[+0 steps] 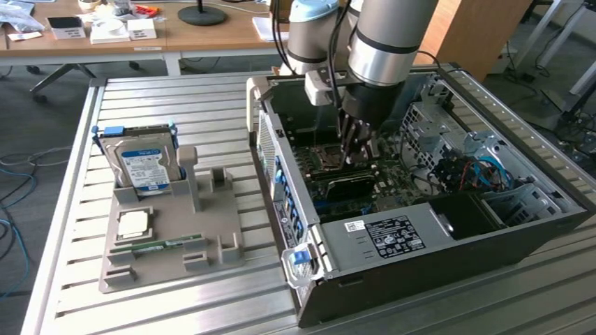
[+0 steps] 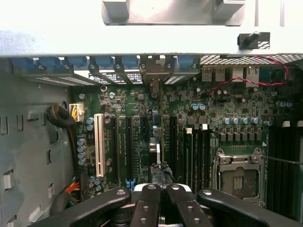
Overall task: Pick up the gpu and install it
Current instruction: 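Press down on the gpu until it lock into place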
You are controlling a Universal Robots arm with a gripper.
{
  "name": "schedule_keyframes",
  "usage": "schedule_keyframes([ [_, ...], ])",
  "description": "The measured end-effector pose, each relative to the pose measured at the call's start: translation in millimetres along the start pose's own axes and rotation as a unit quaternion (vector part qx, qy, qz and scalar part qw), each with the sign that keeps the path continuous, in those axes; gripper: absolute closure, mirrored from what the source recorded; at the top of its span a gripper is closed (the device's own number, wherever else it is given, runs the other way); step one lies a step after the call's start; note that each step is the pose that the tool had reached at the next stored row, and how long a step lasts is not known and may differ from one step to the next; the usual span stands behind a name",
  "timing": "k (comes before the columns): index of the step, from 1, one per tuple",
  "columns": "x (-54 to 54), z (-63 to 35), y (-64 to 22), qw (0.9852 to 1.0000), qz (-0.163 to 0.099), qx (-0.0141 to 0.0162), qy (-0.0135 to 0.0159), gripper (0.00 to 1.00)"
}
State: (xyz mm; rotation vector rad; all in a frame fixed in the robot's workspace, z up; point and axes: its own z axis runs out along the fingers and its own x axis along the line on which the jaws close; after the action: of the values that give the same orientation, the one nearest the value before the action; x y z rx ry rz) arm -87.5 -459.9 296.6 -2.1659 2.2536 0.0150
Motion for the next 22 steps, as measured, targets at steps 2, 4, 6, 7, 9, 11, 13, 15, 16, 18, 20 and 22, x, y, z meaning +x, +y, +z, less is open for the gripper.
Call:
schedule_keyframes([
  [2,-0.1,0.8,-2.2,1.0,0.0,0.0001,0.0,0.89],
  [4,-0.1,1.3,-4.3,1.0,0.0,0.0,-0.0001,0.89],
  [6,-0.2,2.3,-4.5,1.0,0.0,0.0001,0.0,0.89],
  [7,-0.9,3.4,-4.4,1.0,0.0,0.0,0.0,0.89],
  [9,-2.3,6.0,-4.4,1.0,0.0,0.0,-0.0001,0.89],
  [11,-2.8,9.3,-4.5,1.0,0.0,0.0,0.0,0.89],
  [13,-3.7,12.7,-4.3,1.0,0.0,0.0,-0.0001,0.89],
  [15,-4.1,13.9,-4.3,1.0,0.0,0.0,0.0001,0.89],
  [16,-4.2,14.2,-4.4,1.0,0.0,0.0,0.0001,0.89],
  [18,-5.4,15.4,-4.6,1.0,0.0,0.0001,-0.0001,0.89],
  [20,-6.4,17.0,-4.9,1.0,0.0,0.0001,-0.0001,0.89],
  [22,-6.9,19.4,-5.1,1.0,0.0,0.0,0.0,0.89],
])
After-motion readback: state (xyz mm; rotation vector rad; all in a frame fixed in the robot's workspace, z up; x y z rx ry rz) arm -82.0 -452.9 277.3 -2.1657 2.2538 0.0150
